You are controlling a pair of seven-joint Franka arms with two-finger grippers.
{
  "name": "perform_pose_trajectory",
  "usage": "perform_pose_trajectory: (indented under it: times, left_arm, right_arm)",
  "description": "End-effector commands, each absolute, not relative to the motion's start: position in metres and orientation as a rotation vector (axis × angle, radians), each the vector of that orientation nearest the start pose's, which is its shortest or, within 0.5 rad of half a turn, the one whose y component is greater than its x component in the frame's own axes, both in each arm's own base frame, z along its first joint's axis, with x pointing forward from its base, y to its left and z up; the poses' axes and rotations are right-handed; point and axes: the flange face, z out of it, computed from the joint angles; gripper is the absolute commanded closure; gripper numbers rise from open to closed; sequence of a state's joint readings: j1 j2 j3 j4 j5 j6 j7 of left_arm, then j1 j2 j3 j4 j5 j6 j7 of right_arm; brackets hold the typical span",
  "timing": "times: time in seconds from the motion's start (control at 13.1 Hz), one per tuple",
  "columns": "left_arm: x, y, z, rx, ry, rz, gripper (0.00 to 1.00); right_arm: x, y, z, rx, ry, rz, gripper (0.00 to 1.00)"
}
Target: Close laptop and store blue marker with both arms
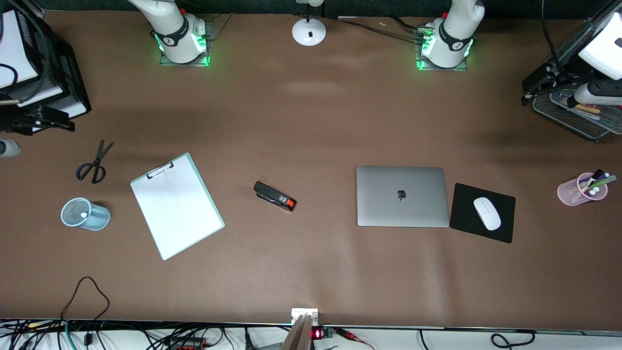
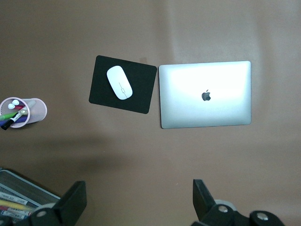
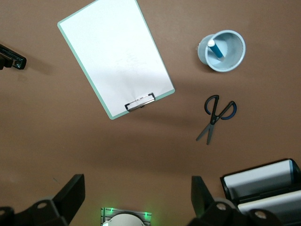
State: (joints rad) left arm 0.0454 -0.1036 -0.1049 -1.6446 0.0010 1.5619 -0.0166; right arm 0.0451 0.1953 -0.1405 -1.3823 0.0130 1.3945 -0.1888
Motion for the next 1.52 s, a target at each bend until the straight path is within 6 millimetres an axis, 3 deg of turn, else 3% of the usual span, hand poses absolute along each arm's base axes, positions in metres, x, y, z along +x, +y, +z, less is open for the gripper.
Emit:
perform_pose_trajectory:
  times: [0.0, 0.08, 0.3, 0.91, 1.14, 1.45]
  left_arm:
    - [0.520, -0.035, 0.651, -3.128, 0.057, -0.048, 0.00]
    - [0.521, -0.035, 0.650, -3.128, 0.057, -0.048, 0.00]
    - [0.521, -0.035, 0.651, -3.128, 0.059, -0.060, 0.00]
    - [0.523, -0.036, 0.650, -3.128, 0.062, -0.065, 0.00]
    - [0.525, -0.037, 0.650, -3.128, 0.067, -0.086, 0.00]
    - [0.526, -0.036, 0.650, -3.129, 0.062, -0.089, 0.00]
  right_arm:
    - [0.549, -0.049, 0.586, -3.126, -0.024, 0.206, 0.00]
    - [0.535, -0.045, 0.588, -3.129, 0.021, 0.190, 0.00]
    - [0.526, -0.048, 0.599, -3.155, 0.001, 0.171, 0.00]
    - [0.529, -0.040, 0.613, -3.162, 0.004, 0.076, 0.00]
    - [0.528, -0.040, 0.615, -3.162, 0.108, 0.082, 0.00]
    - [0.527, -0.047, 0.622, -3.153, 0.106, 0.075, 0.00]
